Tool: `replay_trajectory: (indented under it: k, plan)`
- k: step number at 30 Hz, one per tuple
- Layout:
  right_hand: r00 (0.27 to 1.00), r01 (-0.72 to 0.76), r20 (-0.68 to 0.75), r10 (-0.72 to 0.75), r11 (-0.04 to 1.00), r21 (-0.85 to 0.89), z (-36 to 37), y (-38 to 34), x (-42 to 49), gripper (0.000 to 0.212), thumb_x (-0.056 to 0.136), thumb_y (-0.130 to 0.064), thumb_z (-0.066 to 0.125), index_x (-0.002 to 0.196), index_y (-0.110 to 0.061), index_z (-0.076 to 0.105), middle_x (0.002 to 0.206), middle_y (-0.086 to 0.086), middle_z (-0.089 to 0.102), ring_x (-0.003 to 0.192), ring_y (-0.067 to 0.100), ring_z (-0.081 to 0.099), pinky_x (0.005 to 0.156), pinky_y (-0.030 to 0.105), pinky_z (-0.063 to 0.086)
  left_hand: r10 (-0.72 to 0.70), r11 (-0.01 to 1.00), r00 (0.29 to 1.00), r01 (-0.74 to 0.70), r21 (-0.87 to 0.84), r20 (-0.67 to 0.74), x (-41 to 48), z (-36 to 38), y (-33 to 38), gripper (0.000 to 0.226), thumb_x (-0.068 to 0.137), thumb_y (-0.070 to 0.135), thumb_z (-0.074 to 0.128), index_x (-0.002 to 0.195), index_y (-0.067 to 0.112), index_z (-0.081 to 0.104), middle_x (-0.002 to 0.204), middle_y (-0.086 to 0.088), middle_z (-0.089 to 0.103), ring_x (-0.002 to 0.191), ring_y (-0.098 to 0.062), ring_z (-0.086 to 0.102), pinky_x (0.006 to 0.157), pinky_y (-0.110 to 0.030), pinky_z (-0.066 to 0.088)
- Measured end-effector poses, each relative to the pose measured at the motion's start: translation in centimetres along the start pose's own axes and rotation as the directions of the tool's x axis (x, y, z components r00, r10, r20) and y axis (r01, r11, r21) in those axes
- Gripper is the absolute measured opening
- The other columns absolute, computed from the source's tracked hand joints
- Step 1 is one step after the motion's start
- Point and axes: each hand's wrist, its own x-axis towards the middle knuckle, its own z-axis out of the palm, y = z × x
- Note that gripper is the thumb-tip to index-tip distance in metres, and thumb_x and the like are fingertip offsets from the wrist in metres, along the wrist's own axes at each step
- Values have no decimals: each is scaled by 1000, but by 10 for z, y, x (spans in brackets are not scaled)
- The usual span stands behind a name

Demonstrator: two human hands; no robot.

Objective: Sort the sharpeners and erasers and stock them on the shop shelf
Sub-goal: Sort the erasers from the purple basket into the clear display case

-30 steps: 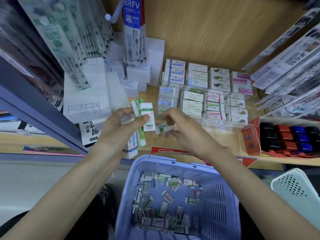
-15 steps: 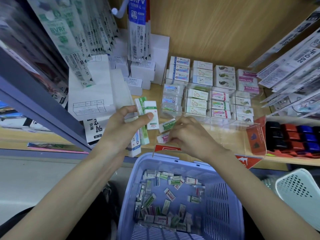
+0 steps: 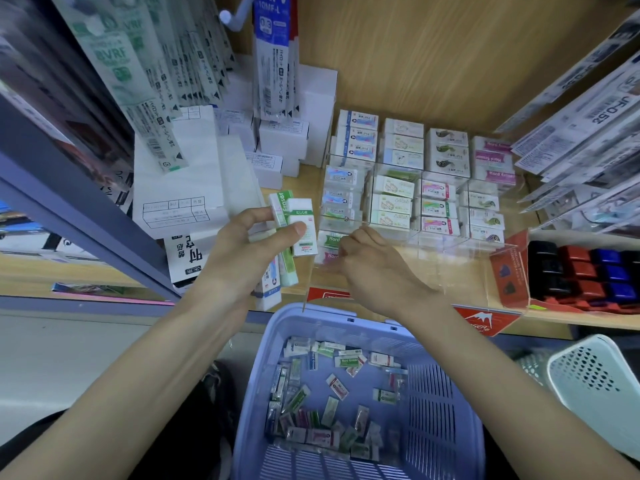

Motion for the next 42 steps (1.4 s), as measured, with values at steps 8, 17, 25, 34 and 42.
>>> replay_trajectory:
  k: [8, 17, 25, 34, 42]
  plan:
    - [882, -67, -73, 466, 276, 959, -57, -15, -47, 25, 89, -28, 59, 113, -36, 58, 100, -10, 66, 100, 2, 58, 90, 16, 41, 1, 999, 982, 7, -43, 190, -10, 13, 2, 30, 71, 25, 73, 100, 25, 63, 92, -4, 72, 72, -18, 67, 50, -21, 49]
    - [881, -145, -64, 468, 396, 907, -53, -38, -41, 62, 81, -16, 73, 128, -41, 42, 91, -9, 55, 79, -7, 53, 71, 5, 41, -44, 999, 970, 38, 29, 240, -12, 22, -3, 43, 66, 44, 69, 103, 23, 64, 85, -3, 73, 74, -23, 68, 69, -39, 51]
    - [839, 15, 55, 542, -124, 992, -44, -33, -50, 27, 94, -18, 41, 104, -28, 64, 82, -4, 70, 74, 8, 59, 68, 21, 47, -93, 986, 971, 120, -113, 222, -6, 27, 0, 17, 82, 23, 65, 98, 18, 66, 88, -3, 74, 76, -19, 71, 68, -38, 57]
    - [789, 66, 114, 603, -268, 961, -45, -28, -56, 35, 103, -16, 27, 97, -9, 60, 63, 2, 57, 60, 14, 50, 57, 24, 43, -71, 996, 963, 84, -41, 259, -11, 42, -3, 53, 59, 34, 73, 110, 20, 63, 90, 0, 74, 82, -11, 70, 79, -41, 50]
    - [837, -98, -7, 547, 162, 982, -38, -17, -71, 12, 98, -25, 46, 99, -16, 55, 84, 8, 62, 69, 8, 52, 65, 24, 45, -106, 992, 965, 118, -37, 240, -3, 49, -14, 64, 54, 23, 78, 115, 19, 62, 92, -10, 74, 89, -24, 69, 82, -44, 49]
